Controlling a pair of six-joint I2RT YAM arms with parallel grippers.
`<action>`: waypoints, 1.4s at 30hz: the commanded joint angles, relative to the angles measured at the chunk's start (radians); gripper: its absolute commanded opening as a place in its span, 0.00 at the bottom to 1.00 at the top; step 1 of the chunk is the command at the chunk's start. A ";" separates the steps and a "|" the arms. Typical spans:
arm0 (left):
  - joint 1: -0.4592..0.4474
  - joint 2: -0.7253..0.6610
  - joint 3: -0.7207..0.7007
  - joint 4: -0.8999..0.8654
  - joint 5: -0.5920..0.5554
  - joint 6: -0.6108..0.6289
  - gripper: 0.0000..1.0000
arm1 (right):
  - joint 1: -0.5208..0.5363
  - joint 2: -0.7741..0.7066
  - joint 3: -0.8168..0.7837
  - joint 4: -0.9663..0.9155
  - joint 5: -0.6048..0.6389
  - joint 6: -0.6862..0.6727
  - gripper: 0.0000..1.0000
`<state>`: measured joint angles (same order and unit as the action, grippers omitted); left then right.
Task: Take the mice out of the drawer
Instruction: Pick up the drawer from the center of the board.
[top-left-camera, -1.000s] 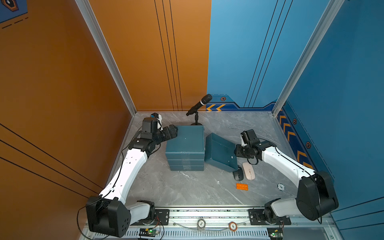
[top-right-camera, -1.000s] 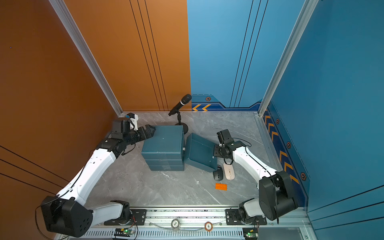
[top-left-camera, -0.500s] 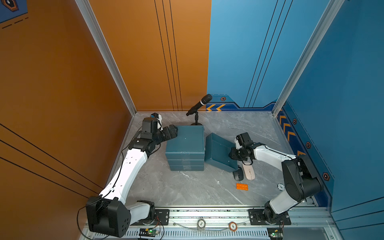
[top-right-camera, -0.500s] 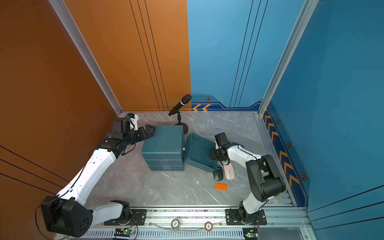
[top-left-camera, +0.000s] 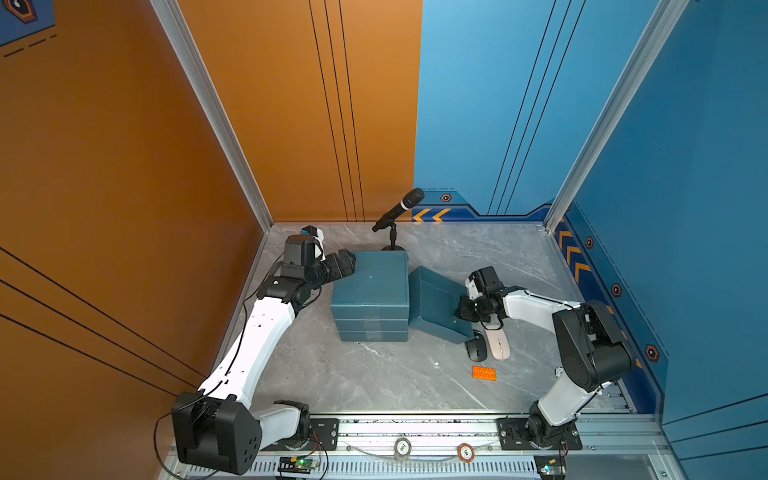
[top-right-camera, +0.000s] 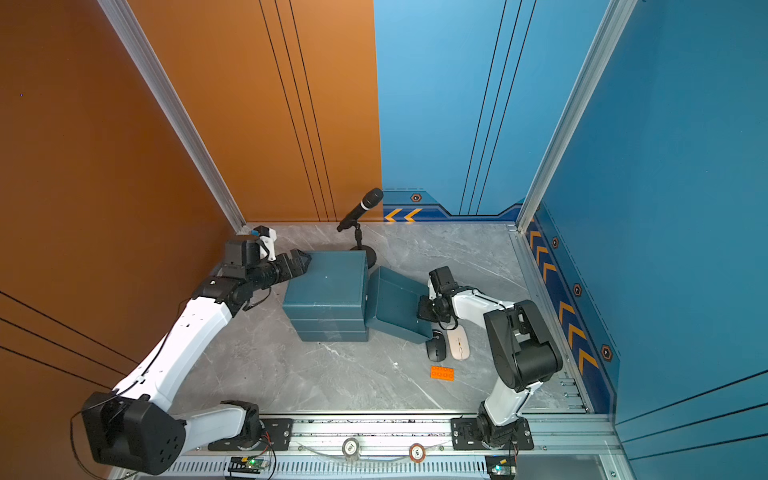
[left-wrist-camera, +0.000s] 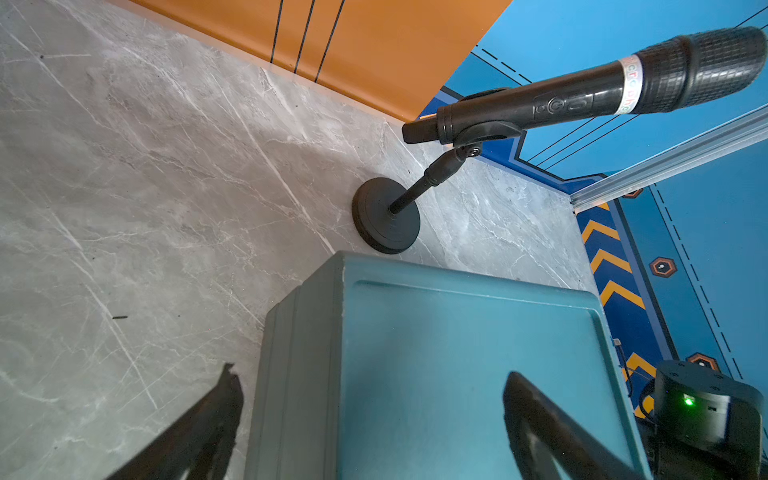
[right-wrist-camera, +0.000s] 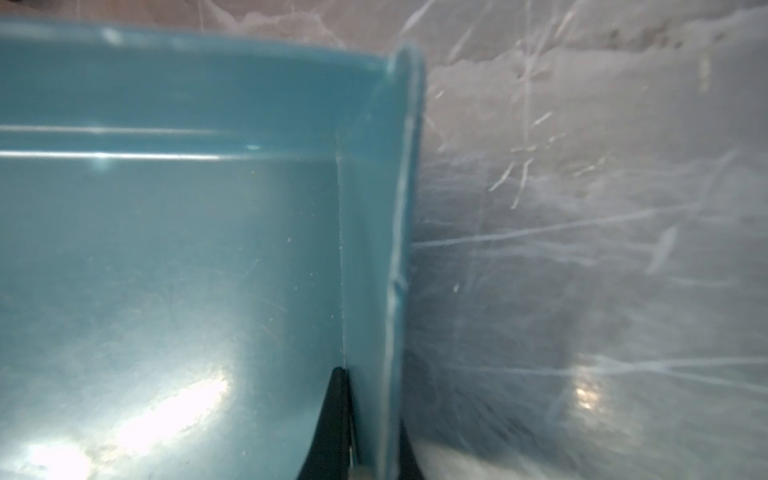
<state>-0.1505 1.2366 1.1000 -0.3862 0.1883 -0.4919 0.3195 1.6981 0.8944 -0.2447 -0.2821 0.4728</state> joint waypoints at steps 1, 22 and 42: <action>0.007 -0.011 0.017 -0.006 0.013 0.000 0.98 | 0.004 -0.041 0.015 -0.051 0.019 0.006 0.00; 0.012 -0.017 0.016 -0.003 0.013 -0.002 0.98 | 0.000 -0.285 0.286 -0.542 0.150 -0.005 0.00; 0.009 -0.015 0.016 0.000 0.020 -0.006 0.98 | 0.078 -0.119 0.514 -0.725 0.273 -0.031 0.00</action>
<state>-0.1505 1.2366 1.1000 -0.3859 0.1886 -0.4927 0.3878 1.5711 1.3689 -0.9306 -0.0433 0.4606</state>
